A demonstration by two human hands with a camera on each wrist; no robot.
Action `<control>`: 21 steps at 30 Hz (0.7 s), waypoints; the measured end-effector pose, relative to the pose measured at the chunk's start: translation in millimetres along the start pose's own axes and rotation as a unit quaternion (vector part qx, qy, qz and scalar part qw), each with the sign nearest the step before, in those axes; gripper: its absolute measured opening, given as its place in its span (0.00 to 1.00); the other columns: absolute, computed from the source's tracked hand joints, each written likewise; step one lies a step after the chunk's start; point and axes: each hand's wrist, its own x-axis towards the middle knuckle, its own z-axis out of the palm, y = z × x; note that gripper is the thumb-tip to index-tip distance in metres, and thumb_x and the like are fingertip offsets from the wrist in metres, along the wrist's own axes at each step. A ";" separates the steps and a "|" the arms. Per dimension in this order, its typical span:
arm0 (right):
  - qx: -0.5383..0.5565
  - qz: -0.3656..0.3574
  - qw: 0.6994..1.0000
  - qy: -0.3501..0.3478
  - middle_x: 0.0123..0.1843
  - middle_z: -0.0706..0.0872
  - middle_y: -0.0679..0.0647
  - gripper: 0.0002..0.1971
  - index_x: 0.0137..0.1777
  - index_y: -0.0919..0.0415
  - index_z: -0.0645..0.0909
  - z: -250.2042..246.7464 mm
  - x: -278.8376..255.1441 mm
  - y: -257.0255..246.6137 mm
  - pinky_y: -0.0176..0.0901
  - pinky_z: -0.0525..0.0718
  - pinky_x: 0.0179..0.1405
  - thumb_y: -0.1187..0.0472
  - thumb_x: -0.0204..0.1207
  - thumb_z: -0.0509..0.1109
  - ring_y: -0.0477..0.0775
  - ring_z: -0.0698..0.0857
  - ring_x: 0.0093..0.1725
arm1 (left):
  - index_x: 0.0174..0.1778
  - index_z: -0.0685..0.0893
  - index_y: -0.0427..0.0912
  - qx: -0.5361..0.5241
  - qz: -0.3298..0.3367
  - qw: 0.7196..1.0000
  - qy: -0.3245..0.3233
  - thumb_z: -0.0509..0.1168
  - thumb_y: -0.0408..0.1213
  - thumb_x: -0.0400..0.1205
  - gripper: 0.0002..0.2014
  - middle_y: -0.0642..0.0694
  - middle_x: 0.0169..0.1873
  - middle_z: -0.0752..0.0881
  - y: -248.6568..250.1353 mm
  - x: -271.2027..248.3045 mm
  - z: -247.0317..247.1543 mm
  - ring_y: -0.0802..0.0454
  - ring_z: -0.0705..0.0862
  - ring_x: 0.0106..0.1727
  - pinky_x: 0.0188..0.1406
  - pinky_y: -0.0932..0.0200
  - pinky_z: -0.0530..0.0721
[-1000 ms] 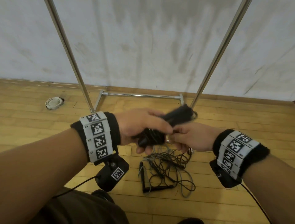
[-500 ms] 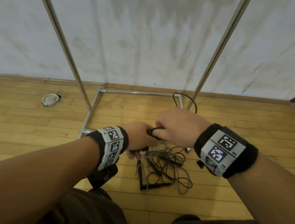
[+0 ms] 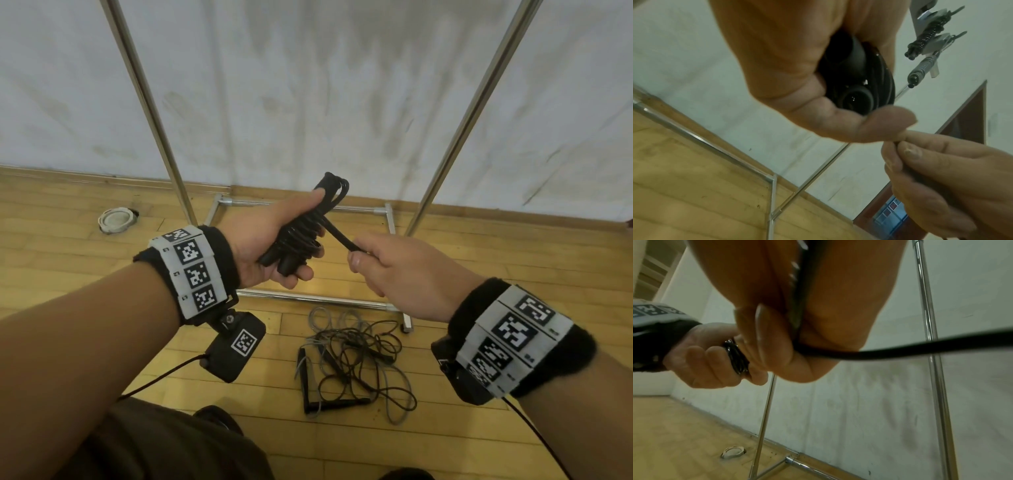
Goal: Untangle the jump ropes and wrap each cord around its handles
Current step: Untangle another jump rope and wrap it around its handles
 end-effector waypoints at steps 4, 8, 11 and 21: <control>0.004 -0.009 1.000 0.001 0.33 0.77 0.45 0.11 0.51 0.49 0.78 1.4 -2.8 2.4 0.38 0.73 0.30 0.48 0.90 0.58 0.40 0.74 0.28 | 0.63 0.82 0.39 0.001 0.015 1.000 0.021 0.66 0.54 0.88 0.20 0.37 0.43 0.91 -1.1 -2.6 3.3 0.40 0.89 0.31 0.21 0.57 0.84; -0.003 -0.019 1.000 0.008 0.35 0.78 0.46 0.11 0.51 0.50 0.79 -0.5 -4.9 5.0 0.35 0.72 0.30 0.48 0.90 0.58 0.41 0.75 0.31 | 0.66 0.80 0.36 -0.019 0.029 0.999 0.011 0.62 0.49 0.89 0.19 0.37 0.48 0.92 -0.6 -4.0 7.0 0.37 0.92 0.41 0.21 0.56 0.84; 0.003 -0.022 1.000 0.011 0.34 0.77 0.45 0.12 0.50 0.50 0.80 -2.0 -6.8 10.4 0.33 0.74 0.31 0.48 0.90 0.58 0.39 0.75 0.32 | 0.68 0.79 0.34 -0.027 0.047 0.999 -0.004 0.65 0.47 0.86 0.21 0.38 0.47 0.91 0.2 -3.7 7.2 0.40 0.91 0.47 0.21 0.55 0.83; -0.004 0.066 0.994 -0.090 0.41 0.87 0.46 0.08 0.50 0.44 0.81 7.5 6.8 43.6 0.45 0.85 0.47 0.51 0.89 0.61 0.48 0.85 0.41 | 0.63 0.86 0.41 0.153 0.013 0.983 -0.103 0.70 0.40 0.82 0.15 0.37 0.44 0.93 -9.7 -9.0 33.6 0.37 0.92 0.40 0.22 0.54 0.87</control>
